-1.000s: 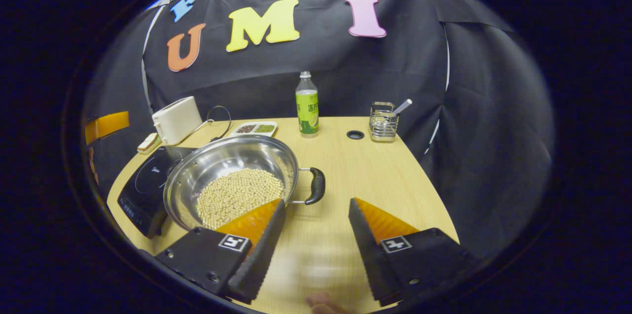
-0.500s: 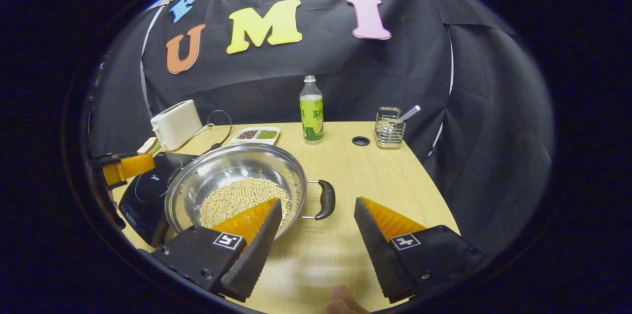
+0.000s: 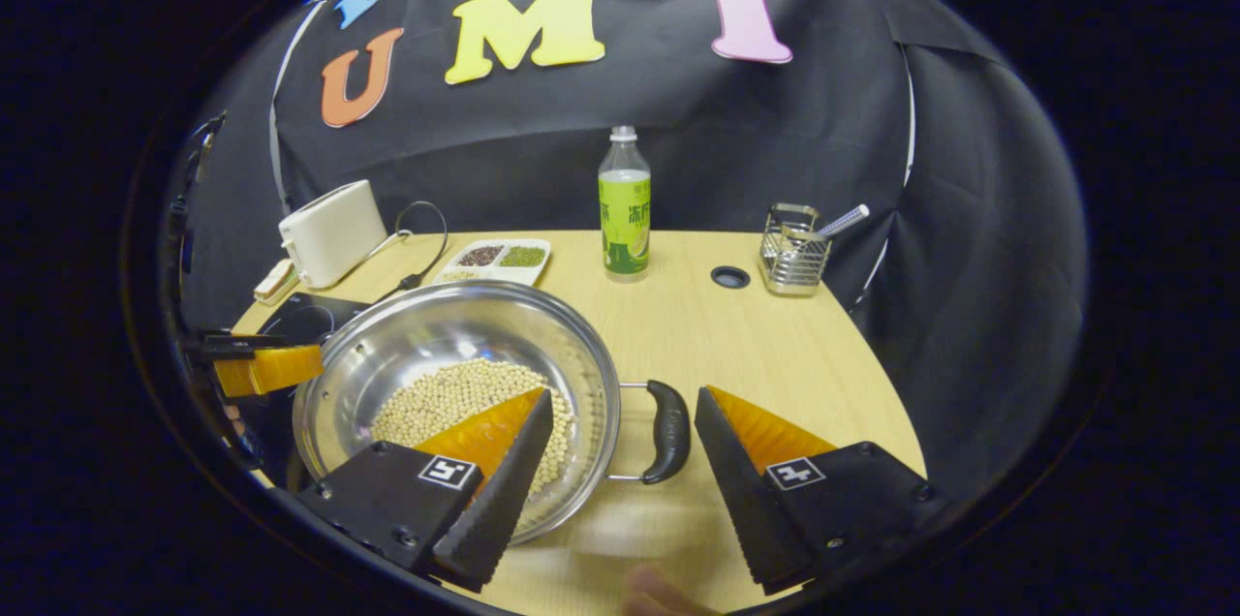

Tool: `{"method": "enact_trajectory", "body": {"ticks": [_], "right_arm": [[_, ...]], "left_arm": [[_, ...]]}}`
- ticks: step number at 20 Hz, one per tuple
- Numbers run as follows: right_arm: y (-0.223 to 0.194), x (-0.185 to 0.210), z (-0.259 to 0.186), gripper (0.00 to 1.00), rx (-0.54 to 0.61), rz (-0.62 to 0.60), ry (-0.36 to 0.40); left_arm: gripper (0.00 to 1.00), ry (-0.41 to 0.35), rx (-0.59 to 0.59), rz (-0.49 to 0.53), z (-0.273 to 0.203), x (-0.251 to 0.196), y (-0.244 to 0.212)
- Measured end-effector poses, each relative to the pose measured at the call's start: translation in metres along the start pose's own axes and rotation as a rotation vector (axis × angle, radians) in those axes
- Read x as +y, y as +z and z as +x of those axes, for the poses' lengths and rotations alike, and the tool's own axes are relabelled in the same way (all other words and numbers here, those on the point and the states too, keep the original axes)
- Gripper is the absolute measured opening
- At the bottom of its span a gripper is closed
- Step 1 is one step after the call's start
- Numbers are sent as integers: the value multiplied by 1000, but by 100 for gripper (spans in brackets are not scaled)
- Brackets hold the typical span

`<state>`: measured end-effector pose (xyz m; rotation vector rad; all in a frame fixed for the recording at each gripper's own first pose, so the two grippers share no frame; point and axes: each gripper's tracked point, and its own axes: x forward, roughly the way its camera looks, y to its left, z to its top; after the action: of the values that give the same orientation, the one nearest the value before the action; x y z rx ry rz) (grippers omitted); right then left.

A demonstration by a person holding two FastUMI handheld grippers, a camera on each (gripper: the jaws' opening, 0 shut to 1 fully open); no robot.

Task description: First push the handle of the pot to place it horizontally, then grasp the pot with both hands and set it on the induction cooktop.

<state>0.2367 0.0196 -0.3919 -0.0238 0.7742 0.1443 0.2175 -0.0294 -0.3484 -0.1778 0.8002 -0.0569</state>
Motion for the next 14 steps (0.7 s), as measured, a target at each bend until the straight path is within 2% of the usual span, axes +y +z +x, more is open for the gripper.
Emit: {"method": "enact_trajectory", "body": {"ticks": [4, 6, 7, 11, 12, 13, 14], "right_arm": [[-5, -5, 18, 94, 17, 6, -23], [-16, -5, 27, 94, 66, 32, -21], [-21, -7, 31, 94, 82, 37, -20], [-21, -7, 31, 92, 87, 43, -14], [-20, -8, 29, 84, 83, 44, -20], [-21, -12, 28, 83, 82, 47, -37], [-22, -15, 29, 77, 83, 55, -47]], "left_arm": [[94, 1, 40, 6, 12, 5, -7], [86, -30, 57, -3, 15, -1, -8], [79, -28, 63, -13, 18, -1, -9], [65, 2, 74, 16, 22, 8, -11], [51, 8, 69, 7, 19, 7, -12], [60, 14, 65, -9, 17, 6, -12], [59, 18, 68, -3, 18, 7, -12]]}}
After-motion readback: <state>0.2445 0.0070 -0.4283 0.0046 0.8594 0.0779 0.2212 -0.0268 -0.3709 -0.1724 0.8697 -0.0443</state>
